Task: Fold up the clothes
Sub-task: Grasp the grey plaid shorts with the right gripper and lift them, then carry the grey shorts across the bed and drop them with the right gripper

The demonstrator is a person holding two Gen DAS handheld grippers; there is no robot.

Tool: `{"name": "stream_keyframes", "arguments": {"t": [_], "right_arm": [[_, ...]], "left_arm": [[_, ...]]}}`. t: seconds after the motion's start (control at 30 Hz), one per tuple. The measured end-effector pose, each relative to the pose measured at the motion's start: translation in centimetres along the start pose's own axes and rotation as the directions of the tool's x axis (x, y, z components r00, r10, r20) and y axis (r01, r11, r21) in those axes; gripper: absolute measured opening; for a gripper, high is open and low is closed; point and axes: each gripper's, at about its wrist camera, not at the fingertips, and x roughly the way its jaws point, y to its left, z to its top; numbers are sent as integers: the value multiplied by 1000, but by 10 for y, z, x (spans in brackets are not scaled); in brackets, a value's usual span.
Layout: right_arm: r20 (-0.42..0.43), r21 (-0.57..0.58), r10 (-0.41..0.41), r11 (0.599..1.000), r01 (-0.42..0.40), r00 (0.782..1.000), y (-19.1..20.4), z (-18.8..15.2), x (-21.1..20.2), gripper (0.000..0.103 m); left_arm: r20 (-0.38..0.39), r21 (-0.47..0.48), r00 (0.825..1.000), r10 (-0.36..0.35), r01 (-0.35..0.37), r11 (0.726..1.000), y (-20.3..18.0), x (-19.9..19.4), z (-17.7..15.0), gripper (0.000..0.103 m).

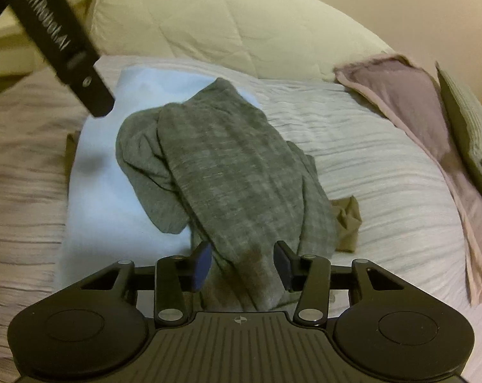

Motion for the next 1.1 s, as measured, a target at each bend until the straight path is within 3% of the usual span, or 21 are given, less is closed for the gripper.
{"name": "stream_keyframes", "arguments": {"t": [0.13,0.2,0.27,0.33,0.4,0.5,0.53,0.67,0.73,0.83,0.9,0.97,1.03,1.1], "right_arm": [[-6,-43,6,999,-6,1000,2,-2,13,46],[-1,-4,23,1000,-23,1000,-5,-1,16,31],[6,34,40,999,-40,999,-11,0,18,4],[19,102,68,992,-70,998,-22,2,15,3],[44,243,125,961,-132,991,-43,4,5,3],[122,471,199,851,-233,972,-81,2,-10,2],[158,547,204,797,-258,966,-94,-1,-16,2],[326,752,120,567,-334,938,-141,-14,-59,1],[422,800,52,448,-398,905,-164,-23,-93,1],[557,803,-48,287,-522,829,-184,-50,-150,1],[608,788,-134,222,-574,783,-188,-73,-194,1],[624,782,-216,175,-598,751,-186,-100,-238,1],[609,791,-290,144,-595,738,-184,-129,-288,1],[573,815,-348,144,-561,742,-173,-152,-336,1]], "left_arm": [[-3,-8,1000,4,-4,1000,6,10,5,60],[-5,-9,1000,6,-6,1000,7,13,7,60],[-8,-10,1000,9,-9,1000,9,16,8,60],[-10,-11,1000,11,-11,1000,9,17,8,60],[-7,-12,1000,9,-10,1000,8,15,8,60],[1,-7,1000,5,-5,1000,5,10,8,60],[6,-3,1000,2,-2,1000,3,6,8,60],[36,17,999,-15,14,1000,-8,-12,7,60],[60,33,998,-27,25,999,-17,-27,5,60],[103,65,993,-57,51,997,-35,-52,0,60],[134,100,987,-88,75,992,-53,-72,-7,60],[158,139,979,-127,105,985,-74,-92,-16,60],[177,187,968,-178,144,972,-98,-116,-26,60],[187,234,955,-229,183,955,-123,-139,-39,60]]}}
